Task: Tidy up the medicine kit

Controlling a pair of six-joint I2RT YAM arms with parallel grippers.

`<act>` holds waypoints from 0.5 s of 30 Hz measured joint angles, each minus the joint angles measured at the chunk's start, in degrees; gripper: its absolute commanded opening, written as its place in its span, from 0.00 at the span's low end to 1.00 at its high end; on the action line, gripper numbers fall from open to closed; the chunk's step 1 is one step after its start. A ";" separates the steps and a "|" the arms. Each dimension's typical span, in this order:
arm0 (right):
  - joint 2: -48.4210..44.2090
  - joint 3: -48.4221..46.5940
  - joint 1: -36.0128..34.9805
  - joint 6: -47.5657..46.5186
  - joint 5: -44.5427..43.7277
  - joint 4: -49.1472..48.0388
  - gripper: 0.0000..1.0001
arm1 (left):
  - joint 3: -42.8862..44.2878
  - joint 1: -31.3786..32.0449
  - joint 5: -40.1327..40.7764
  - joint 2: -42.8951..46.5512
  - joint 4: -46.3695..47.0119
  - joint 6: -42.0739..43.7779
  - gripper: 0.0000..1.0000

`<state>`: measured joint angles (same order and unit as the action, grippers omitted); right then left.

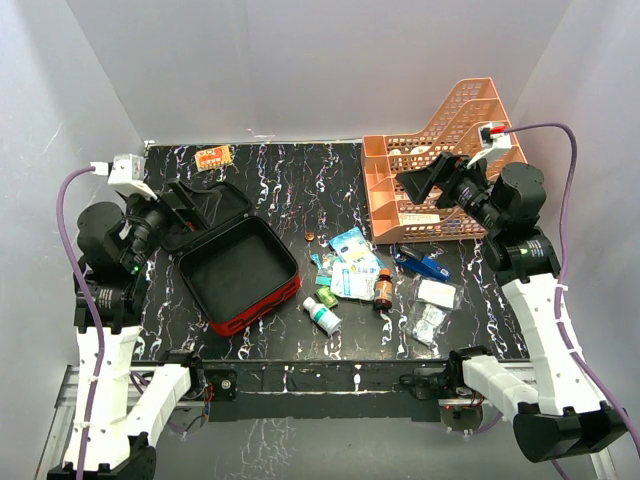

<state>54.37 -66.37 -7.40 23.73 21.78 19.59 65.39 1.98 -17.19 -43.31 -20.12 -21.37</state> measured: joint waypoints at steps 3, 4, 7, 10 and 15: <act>0.02 0.59 0.35 0.68 3.37 -1.81 0.89 | -0.92 0.00 -0.92 0.13 0.20 -0.55 0.99; 0.13 0.66 0.39 0.76 5.18 -2.21 0.89 | -1.51 0.00 -1.20 0.24 0.22 -0.76 0.99; 0.28 1.68 0.33 0.74 9.90 -4.98 0.89 | -3.10 0.00 -1.36 0.28 -0.31 -1.55 0.99; 0.79 2.93 -0.15 0.52 13.55 -6.93 0.88 | -5.14 0.00 -0.02 -0.02 -2.43 -2.78 0.99; 3.76 3.32 -1.75 -0.35 15.69 -7.74 0.86 | -6.32 0.00 10.73 -2.54 -11.34 -7.96 0.99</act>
<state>58.13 -63.05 -9.15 23.38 37.47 11.86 59.07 1.98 -6.46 -45.84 -31.46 -29.32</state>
